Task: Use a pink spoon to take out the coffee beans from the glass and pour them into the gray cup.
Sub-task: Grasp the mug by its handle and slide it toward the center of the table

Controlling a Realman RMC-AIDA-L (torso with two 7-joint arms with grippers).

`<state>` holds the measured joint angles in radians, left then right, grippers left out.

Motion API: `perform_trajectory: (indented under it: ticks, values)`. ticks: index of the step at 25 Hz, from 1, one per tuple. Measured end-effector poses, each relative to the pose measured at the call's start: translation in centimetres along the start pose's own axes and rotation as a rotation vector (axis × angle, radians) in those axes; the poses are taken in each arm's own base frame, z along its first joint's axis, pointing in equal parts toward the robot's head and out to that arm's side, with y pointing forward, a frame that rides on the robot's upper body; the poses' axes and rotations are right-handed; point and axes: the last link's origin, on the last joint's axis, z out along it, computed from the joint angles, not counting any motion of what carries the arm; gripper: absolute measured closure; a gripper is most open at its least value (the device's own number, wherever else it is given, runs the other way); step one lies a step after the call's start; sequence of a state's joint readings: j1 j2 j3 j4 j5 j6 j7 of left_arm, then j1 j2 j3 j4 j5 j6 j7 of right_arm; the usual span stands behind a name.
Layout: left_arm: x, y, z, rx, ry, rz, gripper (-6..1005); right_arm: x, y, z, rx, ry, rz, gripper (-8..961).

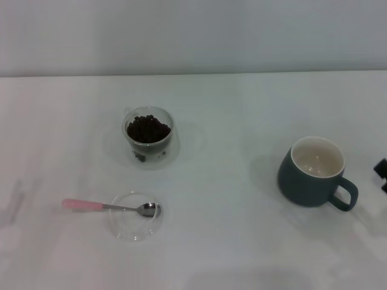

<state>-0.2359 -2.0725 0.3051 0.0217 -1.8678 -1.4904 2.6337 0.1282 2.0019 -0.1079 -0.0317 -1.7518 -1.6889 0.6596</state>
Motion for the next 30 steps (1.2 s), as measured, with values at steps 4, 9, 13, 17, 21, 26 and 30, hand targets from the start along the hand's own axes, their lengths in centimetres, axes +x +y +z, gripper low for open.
perform_trajectory:
  ticks: [4,9,13,17,21,26,30]
  values:
    - [0.1,0.5,0.9,-0.020,0.004,-0.004,200,0.7,0.1,-1.4,0.014,0.050,-0.014,115]
    - [-0.1,1.0,1.7,-0.031,0.000,-0.016,200,1.5,-0.1,-2.2,0.038,0.107,-0.034,116]
    - [-0.4,1.5,1.9,-0.036,-0.006,-0.036,200,2.5,0.4,-1.4,0.006,0.161,-0.028,118]
    - [-0.6,1.6,2.1,-0.033,-0.017,-0.052,200,3.4,-0.1,-0.2,0.014,0.224,-0.044,119]
    - [-0.8,1.5,2.4,-0.027,-0.033,-0.083,200,3.8,-0.5,0.6,0.023,0.264,-0.054,120]
    - [-0.8,1.5,2.4,-0.023,-0.033,-0.087,200,4.2,-1.0,1.5,0.030,0.303,-0.071,122]
    - [-0.8,1.5,2.4,-0.019,-0.031,-0.089,200,4.5,-1.5,2.1,0.046,0.336,-0.101,123]
